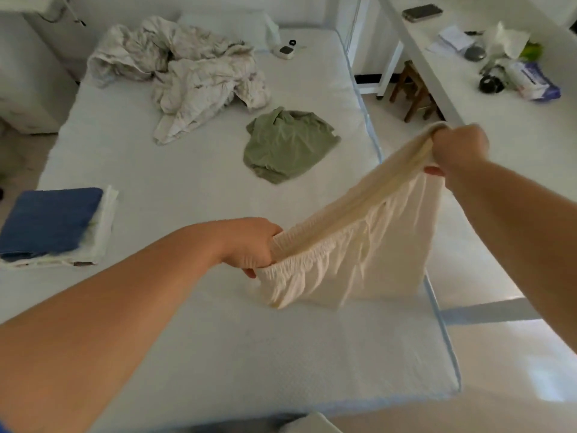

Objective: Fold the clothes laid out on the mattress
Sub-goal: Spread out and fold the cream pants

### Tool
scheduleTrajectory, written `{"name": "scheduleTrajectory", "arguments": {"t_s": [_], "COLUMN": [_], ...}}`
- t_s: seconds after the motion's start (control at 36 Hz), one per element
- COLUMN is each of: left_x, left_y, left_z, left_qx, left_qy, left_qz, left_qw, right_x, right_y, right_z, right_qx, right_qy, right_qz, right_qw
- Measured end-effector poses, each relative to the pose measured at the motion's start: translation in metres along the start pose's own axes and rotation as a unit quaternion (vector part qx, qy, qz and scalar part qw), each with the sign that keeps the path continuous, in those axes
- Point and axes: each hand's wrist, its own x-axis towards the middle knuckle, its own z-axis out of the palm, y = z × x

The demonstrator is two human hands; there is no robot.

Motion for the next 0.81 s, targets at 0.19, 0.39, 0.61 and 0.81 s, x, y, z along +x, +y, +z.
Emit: {"name": "scheduleTrajectory", "arguments": {"t_s": [0.19,0.39,0.61,0.81], "left_x": [-0.039,-0.040,-0.010,-0.010], "left_y": [-0.084,-0.255,-0.489,-0.599], "left_z": [0.000,0.063,0.165,0.221], "left_qx": [-0.216,-0.364,-0.440,-0.362], "left_qy": [0.002,0.039,0.188,0.319], "left_qz": [-0.008,-0.109,-0.284,-0.370], "left_qw": [0.976,0.924,0.831,0.794], "right_x": [-0.048,-0.144,-0.237,-0.311], "right_y": [-0.064,-0.010,0.135,0.236], "right_z": [0.126,0.317,0.561,0.671], "right_qx": [-0.139,-0.302,-0.353,-0.330], "right_qy": [-0.067,-0.214,-0.322,-0.421], "right_qz": [-0.206,-0.307,-0.258,-0.247], "right_qw": [0.966,0.877,0.839,0.808]}}
